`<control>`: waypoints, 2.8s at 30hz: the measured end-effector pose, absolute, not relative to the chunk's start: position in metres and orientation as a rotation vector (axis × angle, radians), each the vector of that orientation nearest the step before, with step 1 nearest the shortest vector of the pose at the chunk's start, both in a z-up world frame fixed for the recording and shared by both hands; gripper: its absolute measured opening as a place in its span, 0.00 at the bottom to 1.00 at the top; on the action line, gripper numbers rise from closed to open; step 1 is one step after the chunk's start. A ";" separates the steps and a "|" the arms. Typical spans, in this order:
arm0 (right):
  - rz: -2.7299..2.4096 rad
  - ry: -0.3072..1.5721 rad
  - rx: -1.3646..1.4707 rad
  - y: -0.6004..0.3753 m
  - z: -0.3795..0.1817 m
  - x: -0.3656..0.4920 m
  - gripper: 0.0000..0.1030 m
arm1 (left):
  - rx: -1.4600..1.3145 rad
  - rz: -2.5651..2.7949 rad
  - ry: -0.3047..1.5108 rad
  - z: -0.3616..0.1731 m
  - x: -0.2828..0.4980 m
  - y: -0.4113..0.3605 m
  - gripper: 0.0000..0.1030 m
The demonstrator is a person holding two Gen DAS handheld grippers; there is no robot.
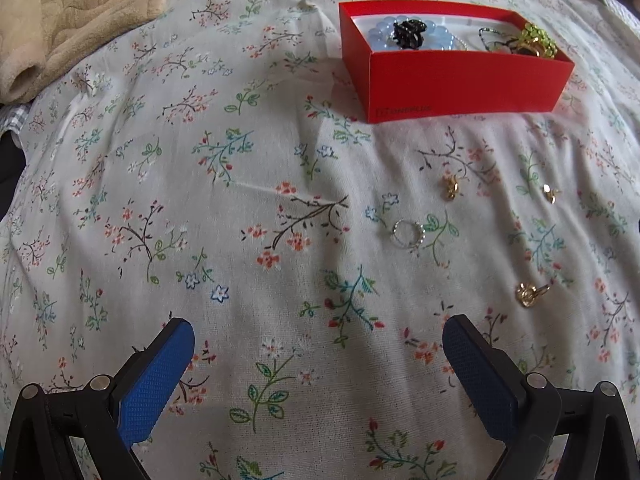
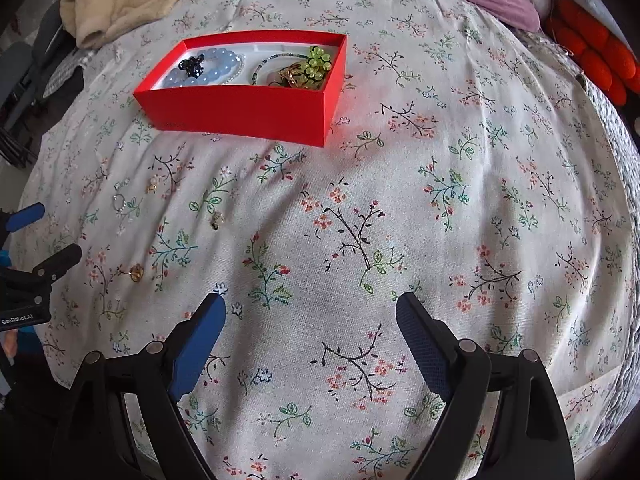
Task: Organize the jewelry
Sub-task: 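Withdraw both grippers from the box toward the small gold earrings and silver ring, then grasp a small gold earring with the left gripper, then grasp the silver ring with the right gripper while the left gripper holds the earring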
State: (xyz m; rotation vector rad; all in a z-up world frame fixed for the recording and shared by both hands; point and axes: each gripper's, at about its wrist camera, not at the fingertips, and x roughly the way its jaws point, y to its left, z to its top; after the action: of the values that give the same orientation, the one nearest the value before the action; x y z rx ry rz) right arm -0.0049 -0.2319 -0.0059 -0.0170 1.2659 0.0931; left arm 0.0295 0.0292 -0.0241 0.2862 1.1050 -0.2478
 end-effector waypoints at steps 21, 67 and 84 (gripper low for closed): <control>0.172 1.277 -0.097 -0.212 -0.027 -0.006 0.86 | 0.148 -0.612 1.135 -0.039 0.009 -0.024 0.62; 0.481 1.159 -0.119 -0.066 -0.039 0.035 0.44 | 0.185 -0.433 1.109 -0.030 0.031 0.061 0.10; 0.463 1.091 -0.251 -0.040 -0.047 0.050 0.21 | 0.161 -0.434 1.120 -0.030 0.032 0.070 0.10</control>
State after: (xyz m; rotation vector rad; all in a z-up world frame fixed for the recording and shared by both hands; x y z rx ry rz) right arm 0.0495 -0.0396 -0.0474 -0.2512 1.0912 0.4633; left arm 0.0315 0.0699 -0.0297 0.1613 1.1200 -0.4344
